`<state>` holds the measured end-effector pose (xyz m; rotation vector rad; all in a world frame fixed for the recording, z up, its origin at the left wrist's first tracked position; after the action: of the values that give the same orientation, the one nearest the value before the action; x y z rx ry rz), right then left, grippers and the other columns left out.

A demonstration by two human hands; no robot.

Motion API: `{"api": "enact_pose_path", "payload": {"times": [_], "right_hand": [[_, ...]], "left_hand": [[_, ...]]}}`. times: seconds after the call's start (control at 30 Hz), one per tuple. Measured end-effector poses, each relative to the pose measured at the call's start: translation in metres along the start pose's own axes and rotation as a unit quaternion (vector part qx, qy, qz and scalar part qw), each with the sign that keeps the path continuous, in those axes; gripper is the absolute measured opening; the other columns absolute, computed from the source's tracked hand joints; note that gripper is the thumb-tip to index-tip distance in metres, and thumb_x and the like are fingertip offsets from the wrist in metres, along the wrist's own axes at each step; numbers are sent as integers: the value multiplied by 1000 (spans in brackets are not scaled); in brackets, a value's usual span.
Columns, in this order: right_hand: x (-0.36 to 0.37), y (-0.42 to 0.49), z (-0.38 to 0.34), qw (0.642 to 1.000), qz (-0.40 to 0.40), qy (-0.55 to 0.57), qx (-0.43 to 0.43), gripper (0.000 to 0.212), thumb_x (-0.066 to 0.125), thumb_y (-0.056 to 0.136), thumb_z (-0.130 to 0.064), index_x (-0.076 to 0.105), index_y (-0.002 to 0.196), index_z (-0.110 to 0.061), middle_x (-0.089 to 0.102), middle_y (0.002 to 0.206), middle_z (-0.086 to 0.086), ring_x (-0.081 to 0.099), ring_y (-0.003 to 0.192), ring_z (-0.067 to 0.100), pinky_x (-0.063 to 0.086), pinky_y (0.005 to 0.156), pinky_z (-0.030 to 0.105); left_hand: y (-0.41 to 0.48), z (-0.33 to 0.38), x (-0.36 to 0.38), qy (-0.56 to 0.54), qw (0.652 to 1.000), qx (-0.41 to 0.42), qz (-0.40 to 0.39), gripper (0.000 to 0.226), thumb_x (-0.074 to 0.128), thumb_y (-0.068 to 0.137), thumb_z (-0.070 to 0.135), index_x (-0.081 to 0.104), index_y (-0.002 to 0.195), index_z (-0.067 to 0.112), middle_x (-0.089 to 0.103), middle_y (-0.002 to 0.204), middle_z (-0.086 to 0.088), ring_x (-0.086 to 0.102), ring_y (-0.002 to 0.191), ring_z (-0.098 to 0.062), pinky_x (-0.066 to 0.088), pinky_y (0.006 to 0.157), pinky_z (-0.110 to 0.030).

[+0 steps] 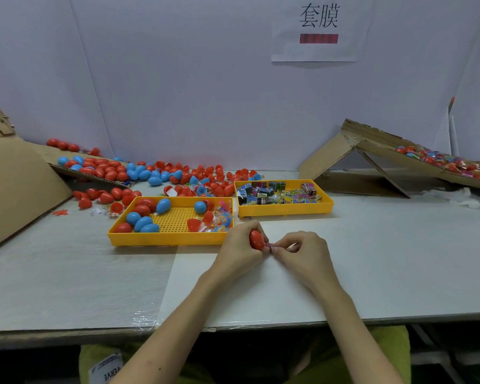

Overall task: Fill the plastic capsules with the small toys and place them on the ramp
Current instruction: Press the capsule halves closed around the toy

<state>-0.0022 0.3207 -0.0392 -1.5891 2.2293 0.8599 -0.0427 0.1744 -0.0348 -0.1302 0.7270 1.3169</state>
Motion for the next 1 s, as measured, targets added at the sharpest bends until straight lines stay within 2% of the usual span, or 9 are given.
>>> {"api": "enact_pose_path", "payload": {"times": [0.3, 0.6, 0.67, 0.77, 0.83, 0.93, 1.0], "right_hand": [[-4, 1, 1, 1000, 4, 2, 4, 18, 79, 80, -15, 72, 66, -24, 68, 67, -17, 58, 63, -7, 41, 56, 7], [-18, 0, 8, 997, 68, 6, 45, 13, 74, 84, -8, 74, 75, -16, 66, 71, -8, 59, 69, -1, 38, 57, 1], [-20, -1, 7, 996, 80, 3, 46, 11, 73, 86, -8, 74, 78, -14, 67, 73, -5, 59, 69, 1, 38, 57, 2], [-39, -3, 11, 986, 157, 25, 57, 10, 67, 91, -8, 68, 82, -12, 69, 79, 5, 63, 74, 17, 35, 54, 6], [-47, -4, 14, 979, 184, 57, 66, 9, 60, 96, -10, 64, 88, -10, 69, 83, 7, 66, 74, 19, 36, 50, 8], [-35, -2, 8, 985, 142, 78, 53, 17, 55, 100, -17, 63, 89, -8, 69, 82, 5, 62, 58, 3, 40, 49, 6], [-26, -1, 0, 991, 106, 79, 30, 20, 53, 101, -19, 62, 88, -8, 69, 79, 2, 61, 53, 2, 42, 52, 7]], "left_hand": [[0, 3, -1, 13, 1000, 4, 10, 34, 75, 79, 5, 53, 71, 30, 69, 87, 3, 60, 83, -8, 44, 66, -13], [0, 2, -1, 13, 1000, -6, 12, 30, 77, 79, 7, 55, 74, 27, 70, 92, 0, 62, 89, -17, 54, 78, -33], [0, 1, -1, 13, 1000, -9, 11, 31, 77, 79, 7, 55, 74, 28, 69, 92, 0, 62, 89, -17, 54, 77, -30], [0, -2, 1, 8, 1000, -14, 1, 35, 76, 79, 4, 54, 74, 31, 68, 95, 2, 62, 94, -15, 51, 73, -21], [0, -2, 0, 5, 1000, -15, 0, 35, 76, 78, 4, 54, 74, 31, 69, 96, 3, 62, 95, -15, 50, 71, -18], [-1, -1, -1, -3, 1000, -10, 0, 32, 77, 79, 7, 55, 76, 30, 70, 97, 3, 63, 96, -16, 53, 77, -23], [-2, 2, -3, -34, 999, -9, 4, 30, 81, 79, 12, 55, 76, 28, 71, 101, 3, 65, 98, -17, 55, 83, -29]]}}
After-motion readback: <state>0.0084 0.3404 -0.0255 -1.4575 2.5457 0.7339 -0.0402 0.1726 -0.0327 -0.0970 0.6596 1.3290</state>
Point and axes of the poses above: each hand's wrist, its own y-axis towards the middle knuckle, its own x-axis out of the palm, z = x × y, the point moved 10 cm from there along y, towards the middle knuckle
